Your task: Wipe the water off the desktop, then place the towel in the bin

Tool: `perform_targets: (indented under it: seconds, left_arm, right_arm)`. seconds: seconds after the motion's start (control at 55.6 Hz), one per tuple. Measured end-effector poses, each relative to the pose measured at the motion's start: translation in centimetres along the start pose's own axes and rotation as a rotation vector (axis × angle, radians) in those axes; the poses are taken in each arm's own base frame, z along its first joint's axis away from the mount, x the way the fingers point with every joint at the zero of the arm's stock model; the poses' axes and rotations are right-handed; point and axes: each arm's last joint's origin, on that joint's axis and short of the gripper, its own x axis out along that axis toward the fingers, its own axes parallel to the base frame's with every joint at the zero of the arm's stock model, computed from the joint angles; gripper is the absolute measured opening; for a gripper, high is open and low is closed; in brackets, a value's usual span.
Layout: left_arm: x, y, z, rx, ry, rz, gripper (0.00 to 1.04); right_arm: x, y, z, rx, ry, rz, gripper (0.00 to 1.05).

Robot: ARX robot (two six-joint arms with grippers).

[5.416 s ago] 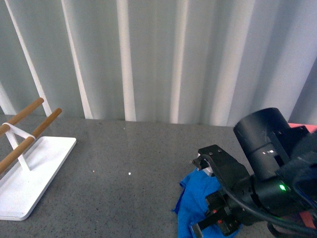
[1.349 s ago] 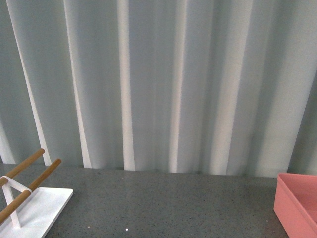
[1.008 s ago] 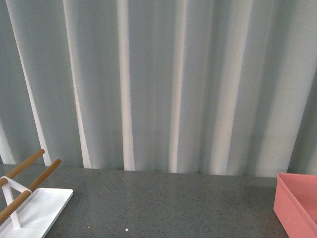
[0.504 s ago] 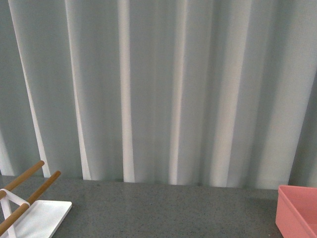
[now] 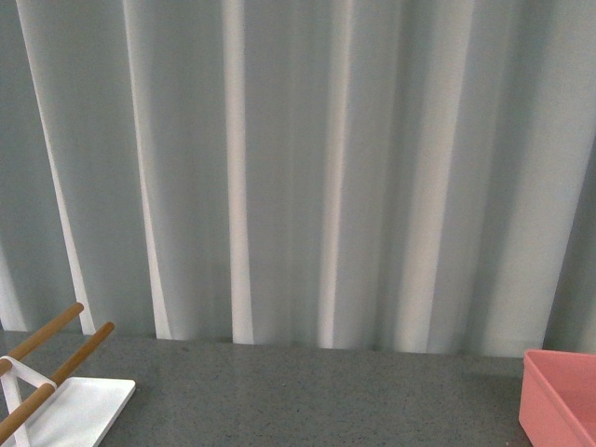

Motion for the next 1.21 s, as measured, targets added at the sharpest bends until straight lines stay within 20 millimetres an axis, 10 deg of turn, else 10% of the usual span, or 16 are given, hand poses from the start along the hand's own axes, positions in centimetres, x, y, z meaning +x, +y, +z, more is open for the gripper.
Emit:
perform_targets:
  seconds: [1.205]
  left_arm:
    - [0.0,0.0,0.0,0.0,0.0,0.0,0.98]
  right_arm:
    - [-4.4,0.0,0.2,0.006,-0.017,-0.004,0.03]
